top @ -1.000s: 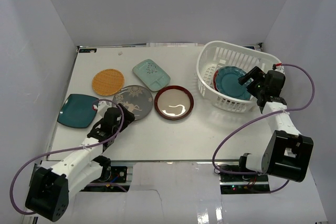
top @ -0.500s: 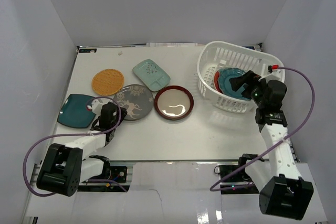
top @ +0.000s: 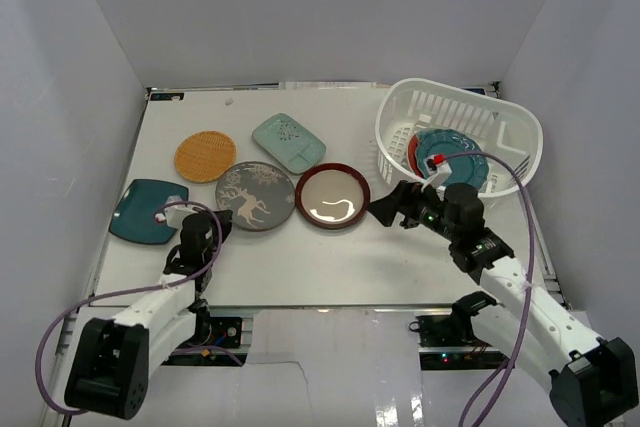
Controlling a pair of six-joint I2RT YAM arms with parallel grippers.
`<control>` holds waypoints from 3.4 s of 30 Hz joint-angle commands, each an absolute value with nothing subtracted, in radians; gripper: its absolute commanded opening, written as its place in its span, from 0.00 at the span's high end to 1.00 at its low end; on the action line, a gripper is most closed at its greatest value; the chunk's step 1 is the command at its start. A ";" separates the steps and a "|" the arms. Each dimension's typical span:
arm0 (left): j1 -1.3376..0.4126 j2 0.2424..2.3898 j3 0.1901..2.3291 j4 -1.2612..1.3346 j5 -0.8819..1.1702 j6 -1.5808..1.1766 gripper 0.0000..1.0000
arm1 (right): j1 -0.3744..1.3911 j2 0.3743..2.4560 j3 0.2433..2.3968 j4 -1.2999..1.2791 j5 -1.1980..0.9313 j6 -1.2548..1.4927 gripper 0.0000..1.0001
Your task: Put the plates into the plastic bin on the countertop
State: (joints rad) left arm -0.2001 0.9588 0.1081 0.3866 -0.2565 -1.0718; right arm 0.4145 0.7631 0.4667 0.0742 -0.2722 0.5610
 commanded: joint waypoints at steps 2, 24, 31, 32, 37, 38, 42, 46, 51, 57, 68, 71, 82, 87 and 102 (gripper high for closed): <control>-0.204 0.752 0.113 0.200 -0.206 -0.997 1.00 | 0.587 0.848 0.474 0.167 -0.186 0.594 0.05; -0.202 0.308 0.414 -0.137 0.169 -0.939 1.00 | 0.746 1.456 0.790 0.451 -0.299 0.663 0.10; -0.213 0.353 0.446 -0.051 0.304 -0.963 1.00 | 0.689 1.460 0.753 0.607 -0.394 0.765 0.29; -0.216 0.354 0.446 -0.043 0.314 -0.966 0.97 | 0.680 1.456 0.752 0.615 -0.400 0.781 0.48; -0.224 0.418 0.471 -0.040 0.357 -0.943 0.62 | 0.606 1.346 0.732 0.630 -0.416 0.814 0.92; -0.224 0.434 0.472 -0.029 0.371 -0.942 0.60 | 0.557 1.323 0.733 0.630 -0.437 0.824 0.92; -0.225 0.506 0.463 0.057 0.434 -0.966 0.48 | 0.410 1.223 0.749 0.612 -0.494 0.870 0.92; -0.227 0.609 0.483 0.109 0.482 -0.962 0.35 | 0.173 1.132 0.770 0.539 -0.543 0.905 0.92; -0.229 0.825 0.502 0.115 0.521 -0.925 0.30 | -0.131 1.077 0.762 0.488 -0.614 0.939 0.92; -0.273 1.101 0.488 0.221 0.512 -0.891 0.22 | -0.290 1.080 0.781 0.259 -0.372 0.724 0.92; -0.371 1.462 0.575 0.304 0.394 -0.839 0.20 | -0.302 1.265 0.830 0.195 -0.192 0.575 0.92; -0.386 1.555 0.609 0.314 0.367 -0.828 0.20 | -0.304 1.269 0.795 0.193 -0.169 0.566 0.75; -0.452 1.732 0.705 0.328 0.184 -0.778 0.31 | -0.299 1.197 0.744 0.138 -0.147 0.542 0.05; -0.474 1.779 0.745 0.305 0.124 -0.753 0.39 | -0.295 1.180 0.820 0.045 -0.101 0.468 0.10; -0.480 1.731 0.672 0.299 0.026 -0.738 1.00 | -0.232 1.154 0.789 0.035 -0.135 0.408 0.09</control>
